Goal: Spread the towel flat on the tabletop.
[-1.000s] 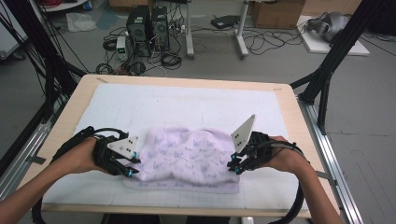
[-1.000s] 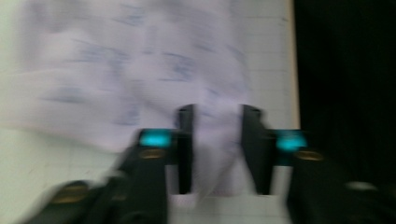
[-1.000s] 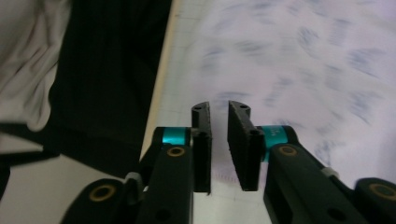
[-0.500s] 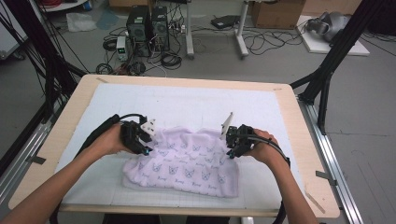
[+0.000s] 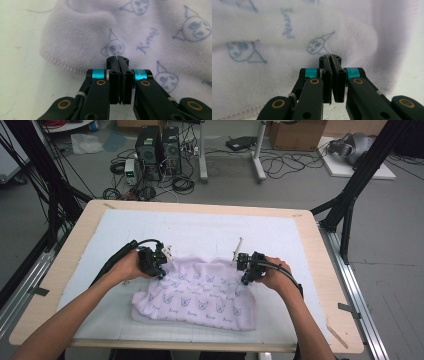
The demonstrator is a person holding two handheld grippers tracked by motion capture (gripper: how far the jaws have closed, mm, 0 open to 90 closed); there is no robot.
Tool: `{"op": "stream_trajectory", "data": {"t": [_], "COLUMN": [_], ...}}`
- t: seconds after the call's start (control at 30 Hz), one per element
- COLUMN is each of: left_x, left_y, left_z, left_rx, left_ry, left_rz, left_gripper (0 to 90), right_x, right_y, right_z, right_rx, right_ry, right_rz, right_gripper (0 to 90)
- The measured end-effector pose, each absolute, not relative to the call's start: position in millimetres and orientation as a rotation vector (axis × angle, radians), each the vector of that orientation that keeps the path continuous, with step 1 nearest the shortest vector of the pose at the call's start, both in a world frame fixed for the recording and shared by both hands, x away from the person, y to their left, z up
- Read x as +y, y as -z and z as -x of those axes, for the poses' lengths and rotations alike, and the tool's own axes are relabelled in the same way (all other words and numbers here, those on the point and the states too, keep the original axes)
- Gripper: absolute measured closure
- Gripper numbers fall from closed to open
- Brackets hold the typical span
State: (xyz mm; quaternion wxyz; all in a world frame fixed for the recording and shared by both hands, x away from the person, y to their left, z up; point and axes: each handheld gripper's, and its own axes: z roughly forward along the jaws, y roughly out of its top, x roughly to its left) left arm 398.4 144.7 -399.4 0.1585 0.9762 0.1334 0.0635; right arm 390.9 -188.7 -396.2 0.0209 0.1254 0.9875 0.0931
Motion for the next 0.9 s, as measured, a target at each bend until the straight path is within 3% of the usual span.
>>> {"op": "stream_trajectory", "data": {"t": [0.37,0.47,0.6,0.77,0.8,0.83,0.87,0.9], "left_x": [192.9,199.2,197.7,196.7,198.1,199.3,201.3,203.8], "left_y": [326.0,316.2,324.3,348.0,349.1,348.9,347.2,345.3], "left_z": [-391.6,-373.2,-341.3,-296.2,-294.8,-297.5,-302.6,-307.6], "left_rx": [0.553,0.499,0.348,-0.029,-0.042,0.013,0.073,0.106], "left_ry": [-0.489,-0.419,-0.264,0.179,0.173,0.133,0.093,0.050], "left_rz": [-2.487,-2.478,-2.588,-2.641,-2.632,-2.630,-2.626,-2.612], "left_gripper": [87.9,87.9,87.9,86.8,82.6,70.5,60.6,60.8], "right_x": [-217.6,-220.1,-216.7,-201.0,-199.4,-200.6,-203.6,-206.5], "right_y": [314.7,297.7,297.3,329.0,333.9,335.9,336.6,335.8], "right_z": [-376.1,-363.0,-342.3,-302.3,-299.7,-300.4,-305.7,-311.4], "right_rx": [2.726,2.733,2.890,3.296,3.314,3.272,3.263,3.245], "right_ry": [-0.702,-0.853,-0.920,-0.902,-0.859,-0.829,-0.836,-0.861], "right_rz": [-0.440,-0.368,-0.197,0.346,0.365,0.310,0.207,0.133], "right_gripper": [88.6,88.6,88.6,87.2,81.0,73.7,72.8,72.0]}}
